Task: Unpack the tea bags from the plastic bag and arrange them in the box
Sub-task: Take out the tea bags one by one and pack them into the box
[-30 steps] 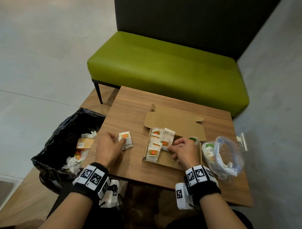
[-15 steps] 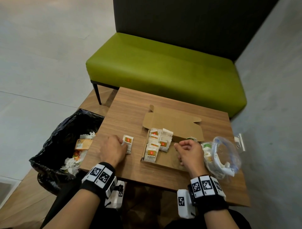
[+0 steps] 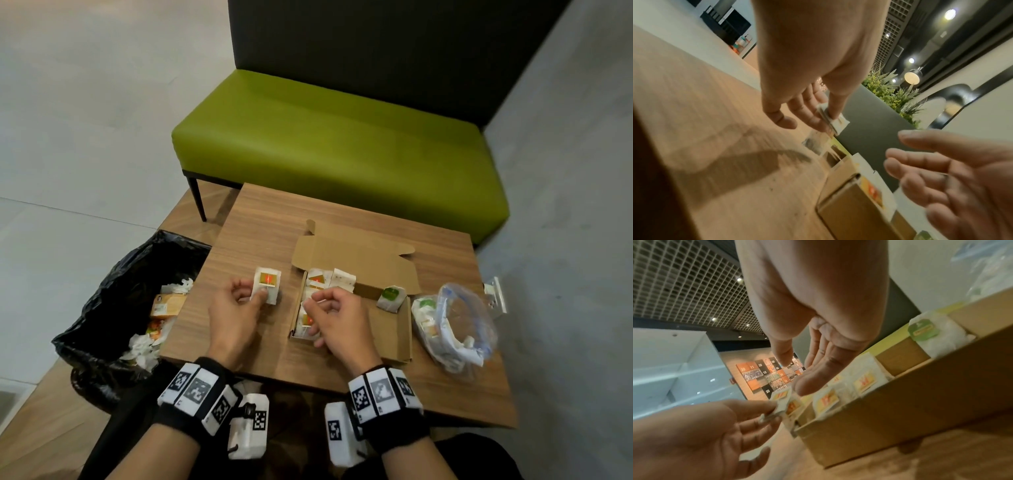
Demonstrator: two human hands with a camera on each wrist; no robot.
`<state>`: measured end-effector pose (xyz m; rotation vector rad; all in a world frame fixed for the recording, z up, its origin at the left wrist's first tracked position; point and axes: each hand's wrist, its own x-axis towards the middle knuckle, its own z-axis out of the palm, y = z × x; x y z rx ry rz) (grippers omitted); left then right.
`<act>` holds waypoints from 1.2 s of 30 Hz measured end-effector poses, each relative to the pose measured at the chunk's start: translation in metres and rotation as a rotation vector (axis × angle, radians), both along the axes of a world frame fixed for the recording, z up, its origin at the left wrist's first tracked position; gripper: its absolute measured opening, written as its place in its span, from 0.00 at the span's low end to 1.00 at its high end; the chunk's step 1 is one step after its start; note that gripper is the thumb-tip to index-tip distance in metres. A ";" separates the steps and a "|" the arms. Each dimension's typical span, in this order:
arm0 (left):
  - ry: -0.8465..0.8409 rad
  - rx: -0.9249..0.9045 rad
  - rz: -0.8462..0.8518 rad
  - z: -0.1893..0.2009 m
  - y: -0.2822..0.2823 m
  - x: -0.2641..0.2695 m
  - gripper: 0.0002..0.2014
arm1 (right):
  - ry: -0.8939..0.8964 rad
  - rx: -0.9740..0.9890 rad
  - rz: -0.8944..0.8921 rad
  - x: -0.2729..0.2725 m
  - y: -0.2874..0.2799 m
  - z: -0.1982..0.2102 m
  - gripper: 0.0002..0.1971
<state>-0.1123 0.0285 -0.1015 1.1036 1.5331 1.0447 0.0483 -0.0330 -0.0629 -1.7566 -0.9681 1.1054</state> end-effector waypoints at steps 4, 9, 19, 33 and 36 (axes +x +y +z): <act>-0.168 0.048 -0.065 0.015 -0.005 0.005 0.14 | 0.051 0.037 0.055 -0.013 0.007 0.001 0.14; -0.228 0.107 -0.156 0.027 -0.011 0.007 0.16 | 0.069 0.140 0.049 -0.021 0.021 0.010 0.03; -0.323 0.072 -0.323 0.028 -0.011 -0.006 0.26 | 0.212 0.134 0.072 -0.017 0.025 0.015 0.03; 0.073 0.269 -0.571 0.039 -0.007 -0.007 0.21 | 0.399 0.113 0.174 0.004 0.014 0.031 0.10; -0.002 0.234 -0.647 0.045 -0.013 -0.004 0.26 | 0.450 0.124 0.176 0.005 0.013 0.038 0.10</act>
